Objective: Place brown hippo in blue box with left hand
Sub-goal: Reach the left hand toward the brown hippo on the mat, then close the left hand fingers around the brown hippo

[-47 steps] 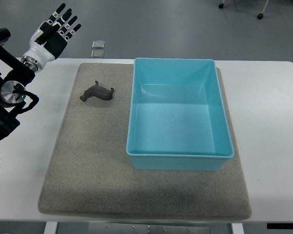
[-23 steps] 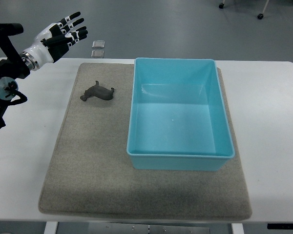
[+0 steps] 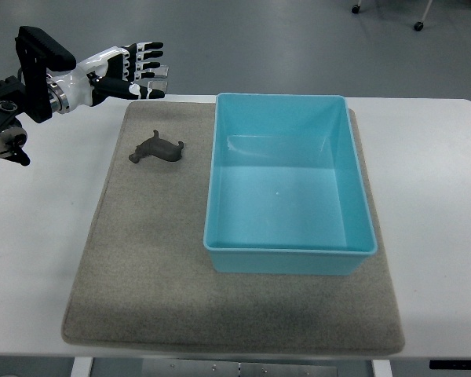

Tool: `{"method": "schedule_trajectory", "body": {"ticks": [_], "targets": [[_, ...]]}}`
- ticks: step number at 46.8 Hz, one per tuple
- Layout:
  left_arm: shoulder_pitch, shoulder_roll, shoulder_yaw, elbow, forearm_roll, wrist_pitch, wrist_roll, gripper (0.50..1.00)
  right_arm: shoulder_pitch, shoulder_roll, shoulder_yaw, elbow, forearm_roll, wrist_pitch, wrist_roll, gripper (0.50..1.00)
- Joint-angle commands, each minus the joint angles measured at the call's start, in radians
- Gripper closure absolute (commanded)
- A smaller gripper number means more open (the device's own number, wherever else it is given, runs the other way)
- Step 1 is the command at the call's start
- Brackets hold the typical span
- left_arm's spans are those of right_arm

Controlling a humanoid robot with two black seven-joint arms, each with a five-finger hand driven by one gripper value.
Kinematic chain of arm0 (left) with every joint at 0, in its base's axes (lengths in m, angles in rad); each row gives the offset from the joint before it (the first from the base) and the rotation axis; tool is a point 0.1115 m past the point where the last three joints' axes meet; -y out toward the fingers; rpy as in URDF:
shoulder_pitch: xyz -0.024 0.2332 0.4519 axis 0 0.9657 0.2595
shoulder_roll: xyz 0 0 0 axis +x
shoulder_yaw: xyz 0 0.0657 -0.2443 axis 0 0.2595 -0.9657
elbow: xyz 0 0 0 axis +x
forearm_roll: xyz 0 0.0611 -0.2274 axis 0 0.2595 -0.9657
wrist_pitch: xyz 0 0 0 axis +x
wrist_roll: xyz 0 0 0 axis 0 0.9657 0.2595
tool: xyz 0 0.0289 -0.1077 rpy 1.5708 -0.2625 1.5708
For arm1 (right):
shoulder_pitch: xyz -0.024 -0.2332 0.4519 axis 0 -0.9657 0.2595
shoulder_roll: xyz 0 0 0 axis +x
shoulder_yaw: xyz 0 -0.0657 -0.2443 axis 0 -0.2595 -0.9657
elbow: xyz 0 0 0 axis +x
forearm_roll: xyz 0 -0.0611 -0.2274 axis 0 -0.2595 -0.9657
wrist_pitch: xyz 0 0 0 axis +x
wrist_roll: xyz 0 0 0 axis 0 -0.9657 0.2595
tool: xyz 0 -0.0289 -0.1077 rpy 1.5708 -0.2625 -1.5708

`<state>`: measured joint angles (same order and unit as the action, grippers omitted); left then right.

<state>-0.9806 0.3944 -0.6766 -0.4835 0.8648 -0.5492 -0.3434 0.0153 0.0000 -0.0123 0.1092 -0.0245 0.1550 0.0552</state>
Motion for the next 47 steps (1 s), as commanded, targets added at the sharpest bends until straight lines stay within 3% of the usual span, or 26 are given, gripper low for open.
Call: {"method": "schedule_trajectory", "body": {"ticks": [1,11,33,47], "targets": [[0.0,-0.002,0.0,-0.015,0.1,0.009,0.0,0.553,0.0,0.0,0.0,0.0,0.0,0.0,0.0,0.564],[0.011,-0.003,0.038,-0.079,0.313,0.144,-0.035,0.551,0.0,0.0,0.0,0.0,0.0,0.0,0.0,0.564],[0.008,0.0,0.307,-0.124,0.319,0.33,-0.089,0.544,0.0,0.0,0.0,0.0,0.0,0.0,0.0,0.564],[-0.006,0.0,0.356,-0.142,0.321,0.347,-0.1,0.546,0.0,0.0,0.0,0.0,0.0,0.0,0.0,0.564]]}}
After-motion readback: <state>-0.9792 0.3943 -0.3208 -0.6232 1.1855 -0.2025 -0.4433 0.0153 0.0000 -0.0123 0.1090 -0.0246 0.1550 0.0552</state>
